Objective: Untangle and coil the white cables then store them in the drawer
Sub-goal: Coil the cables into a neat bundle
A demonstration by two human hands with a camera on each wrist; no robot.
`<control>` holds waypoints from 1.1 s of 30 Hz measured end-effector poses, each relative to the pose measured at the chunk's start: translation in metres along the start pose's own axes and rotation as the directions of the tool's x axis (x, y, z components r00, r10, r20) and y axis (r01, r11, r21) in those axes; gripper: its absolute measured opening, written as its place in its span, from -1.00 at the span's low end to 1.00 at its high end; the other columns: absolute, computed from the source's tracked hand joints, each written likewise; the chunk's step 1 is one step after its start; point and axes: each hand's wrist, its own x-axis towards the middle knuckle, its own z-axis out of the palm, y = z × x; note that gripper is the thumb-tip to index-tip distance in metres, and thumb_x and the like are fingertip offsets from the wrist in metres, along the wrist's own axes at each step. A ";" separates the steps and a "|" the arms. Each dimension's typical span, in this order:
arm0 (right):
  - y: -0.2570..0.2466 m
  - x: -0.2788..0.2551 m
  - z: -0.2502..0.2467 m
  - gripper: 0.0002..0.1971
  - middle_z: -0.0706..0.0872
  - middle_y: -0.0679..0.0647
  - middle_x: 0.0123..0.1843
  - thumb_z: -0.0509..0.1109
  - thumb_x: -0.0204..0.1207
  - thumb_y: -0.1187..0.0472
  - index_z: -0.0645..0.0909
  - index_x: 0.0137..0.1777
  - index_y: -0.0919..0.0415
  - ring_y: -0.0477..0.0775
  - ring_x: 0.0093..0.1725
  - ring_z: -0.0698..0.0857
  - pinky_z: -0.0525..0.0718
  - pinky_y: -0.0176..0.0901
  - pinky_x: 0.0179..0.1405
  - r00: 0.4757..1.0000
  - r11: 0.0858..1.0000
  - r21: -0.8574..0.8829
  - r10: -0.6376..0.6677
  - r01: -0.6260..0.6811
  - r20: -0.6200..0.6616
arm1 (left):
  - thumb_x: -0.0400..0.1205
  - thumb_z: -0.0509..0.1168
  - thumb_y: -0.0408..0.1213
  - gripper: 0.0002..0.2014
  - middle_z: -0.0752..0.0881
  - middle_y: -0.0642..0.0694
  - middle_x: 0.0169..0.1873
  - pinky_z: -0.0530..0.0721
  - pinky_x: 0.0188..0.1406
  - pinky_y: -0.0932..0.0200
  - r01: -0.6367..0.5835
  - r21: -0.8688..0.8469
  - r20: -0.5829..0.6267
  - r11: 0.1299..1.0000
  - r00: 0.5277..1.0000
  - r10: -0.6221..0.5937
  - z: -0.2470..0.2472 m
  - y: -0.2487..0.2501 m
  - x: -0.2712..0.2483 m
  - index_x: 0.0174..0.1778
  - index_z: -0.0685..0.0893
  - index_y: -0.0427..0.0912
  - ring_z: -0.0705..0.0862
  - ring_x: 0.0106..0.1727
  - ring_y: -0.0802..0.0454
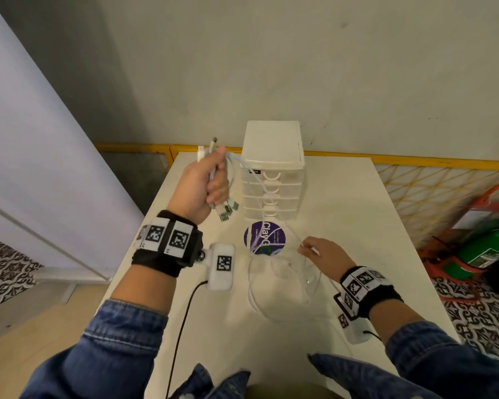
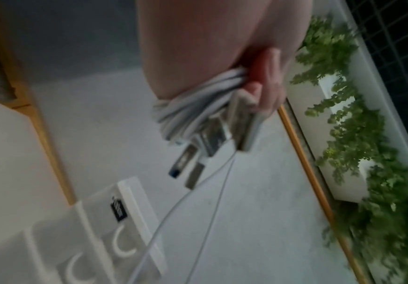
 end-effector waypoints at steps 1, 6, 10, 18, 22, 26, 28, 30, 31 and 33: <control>0.005 -0.002 0.000 -0.80 0.73 0.12 -0.01 0.25 0.60 0.07 0.60 -0.04 0.18 0.14 0.00 0.64 0.46 -0.20 -0.07 0.999 0.998 0.028 0.048 -0.049 0.014 | 0.71 0.11 -0.11 -0.68 0.32 0.07 -0.75 0.22 -0.77 0.32 0.000 0.042 -0.041 0.999 0.999 0.002 -0.001 0.003 0.000 -0.37 0.44 -0.11 0.22 -0.78 0.16; -0.011 0.005 -0.026 -0.58 0.53 0.12 0.46 0.22 0.61 0.13 0.40 0.46 0.17 0.08 0.43 0.50 0.32 -0.22 0.38 0.984 0.992 0.123 0.019 0.003 -0.178 | 0.69 0.17 -0.14 -0.68 0.32 0.05 -0.73 0.18 -0.76 0.28 0.079 0.221 -0.090 0.972 0.994 -0.061 0.002 -0.003 -0.002 -0.39 0.45 -0.13 0.21 -0.78 0.12; -0.068 0.007 -0.047 -0.33 0.43 -0.02 0.51 0.34 0.52 0.01 0.14 0.58 0.03 -0.12 0.49 0.39 0.29 -0.23 0.46 0.948 0.932 0.281 -0.148 0.229 -0.283 | 0.68 0.20 -0.17 -0.67 0.31 0.04 -0.74 0.14 -0.74 0.30 0.133 0.311 -0.036 0.941 0.991 -0.128 0.023 -0.015 -0.004 -0.41 0.45 -0.15 0.20 -0.79 0.11; -0.108 0.006 -0.044 -0.86 0.59 -0.02 -0.41 0.20 0.63 0.20 0.57 0.08 0.11 -0.04 -0.36 0.63 0.65 -0.05 -0.15 0.974 0.812 0.538 -0.181 0.228 -0.139 | 0.68 0.21 -0.15 -0.66 0.32 0.02 -0.74 0.16 -0.72 0.27 0.133 0.338 -0.058 0.932 0.991 -0.120 0.021 -0.014 -0.004 -0.43 0.45 -0.15 0.21 -0.78 0.10; -0.105 0.007 -0.070 -0.83 0.48 -0.19 -0.38 0.26 0.59 0.22 0.59 0.13 0.09 -0.31 -0.49 0.50 0.42 -0.47 -0.40 0.929 0.807 0.497 -0.159 0.318 -0.335 | 0.66 0.24 -0.06 -0.67 0.36 0.03 -0.71 0.23 -0.72 0.26 0.220 0.492 -0.093 0.842 0.975 -0.201 0.000 -0.029 -0.013 -0.38 0.50 -0.16 0.25 -0.73 0.08; -0.113 0.013 -0.088 -0.79 0.73 -0.06 -0.01 0.26 0.59 0.26 0.66 0.15 0.10 -0.44 -0.05 0.63 0.48 -0.62 0.01 0.868 0.819 0.378 -0.262 0.431 -0.423 | 0.58 0.24 0.10 -0.61 0.30 0.00 -0.70 0.17 -0.68 0.25 0.319 0.523 -0.002 0.791 0.928 -0.373 0.003 -0.047 -0.024 -0.40 0.52 -0.14 0.19 -0.71 0.09; -0.109 0.020 -0.088 -0.78 0.73 0.00 0.11 0.27 0.59 0.26 0.67 0.16 0.10 -0.41 0.06 0.62 0.46 -0.61 0.10 0.858 0.827 0.361 -0.250 0.430 -0.449 | 0.56 0.23 0.15 -0.59 0.28 0.03 -0.72 0.11 -0.67 0.24 0.319 0.479 0.118 0.818 0.900 -0.420 0.011 -0.048 -0.026 -0.42 0.52 -0.11 0.16 -0.73 0.11; -0.102 0.026 -0.082 -0.75 0.71 -0.01 0.18 0.27 0.59 0.25 0.65 0.21 0.05 -0.37 0.14 0.61 0.46 -0.58 0.16 0.871 0.831 0.376 -0.234 0.409 -0.432 | 0.59 0.25 0.11 -0.59 0.28 0.06 -0.75 0.09 -0.69 0.27 0.315 0.382 0.247 0.869 0.871 -0.424 0.018 -0.046 -0.025 -0.43 0.50 -0.12 0.17 -0.77 0.14; -0.099 0.028 -0.077 -0.73 0.69 -0.03 0.22 0.25 0.60 0.24 0.62 0.25 0.03 -0.29 0.19 0.62 0.46 -0.52 0.20 0.879 0.841 0.363 -0.242 0.402 -0.412 | 0.58 0.28 0.09 -0.60 0.28 0.07 -0.77 0.09 -0.72 0.30 0.315 0.293 0.318 0.903 0.858 -0.403 0.020 -0.044 -0.024 -0.42 0.50 -0.13 0.18 -0.80 0.17; -0.094 0.027 -0.064 -0.70 0.67 -0.02 0.25 0.18 0.64 0.18 0.55 0.32 0.04 -0.11 0.22 0.62 0.50 -0.34 0.21 0.890 0.887 0.250 -0.289 0.387 -0.354 | 0.55 0.33 0.08 -0.64 0.26 0.09 -0.78 0.16 -0.79 0.39 0.322 0.085 0.454 0.943 0.830 -0.324 0.025 -0.039 -0.021 -0.41 0.54 -0.11 0.18 -0.82 0.17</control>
